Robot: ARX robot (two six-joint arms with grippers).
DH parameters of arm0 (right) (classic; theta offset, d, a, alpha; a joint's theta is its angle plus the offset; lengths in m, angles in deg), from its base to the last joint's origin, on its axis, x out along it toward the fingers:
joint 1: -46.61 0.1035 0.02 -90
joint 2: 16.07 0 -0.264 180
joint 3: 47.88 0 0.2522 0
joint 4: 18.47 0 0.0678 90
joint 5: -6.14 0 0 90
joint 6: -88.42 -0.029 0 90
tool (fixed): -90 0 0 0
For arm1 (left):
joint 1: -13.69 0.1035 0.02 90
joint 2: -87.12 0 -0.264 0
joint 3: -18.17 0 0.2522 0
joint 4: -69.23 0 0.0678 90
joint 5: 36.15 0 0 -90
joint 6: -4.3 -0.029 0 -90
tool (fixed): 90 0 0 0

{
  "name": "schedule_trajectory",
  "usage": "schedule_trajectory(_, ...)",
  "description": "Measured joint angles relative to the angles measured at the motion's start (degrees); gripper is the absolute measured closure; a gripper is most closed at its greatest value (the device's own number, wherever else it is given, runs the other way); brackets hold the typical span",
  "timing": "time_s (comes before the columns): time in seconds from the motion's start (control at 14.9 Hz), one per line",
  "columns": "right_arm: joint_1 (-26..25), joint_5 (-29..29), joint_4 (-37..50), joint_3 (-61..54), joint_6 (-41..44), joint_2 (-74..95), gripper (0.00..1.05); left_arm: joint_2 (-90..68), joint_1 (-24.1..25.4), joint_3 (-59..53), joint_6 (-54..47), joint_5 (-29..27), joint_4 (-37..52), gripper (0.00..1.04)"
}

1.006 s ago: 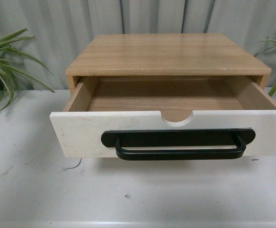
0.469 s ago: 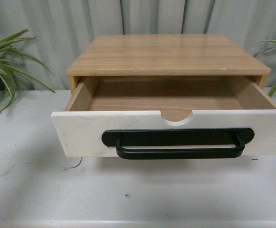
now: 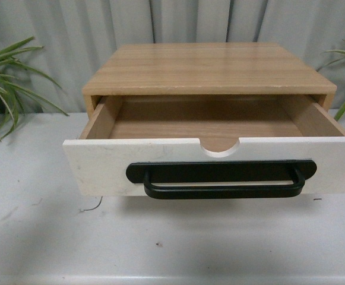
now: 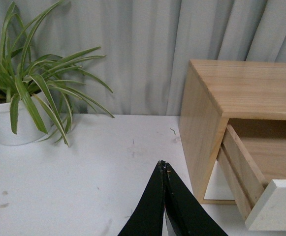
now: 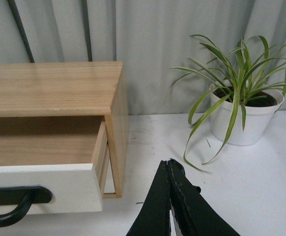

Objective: Pull drawer

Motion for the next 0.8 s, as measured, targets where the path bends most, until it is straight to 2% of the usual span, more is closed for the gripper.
schedule_trajectory(0.27, 0.00, 0.02, -5.49, -2.78, 0.00, -8.13, 1.03, 9.44, -0.04, -3.21, 0.00, 0.00, -6.23, 1.03)
schedule_trajectory(0.34, 0.00, 0.00, -6.80, -3.19, 0.00, -10.03, 1.03, 10.32, -0.04, -5.09, 0.00, 0.00, -3.21, 1.03)
schedule_trajectory(0.4, 0.00, 0.00, -3.96, -4.83, 0.00, -10.73, 1.03, 11.72, -0.04, -5.81, 0.00, 0.00, -5.81, 1.03)
schedule_trajectory(0.8, 0.00, 0.00, -14.78, -4.94, 0.00, -20.50, 1.03, 24.46, -0.04, -5.79, 0.00, 0.02, -17.77, 1.03)
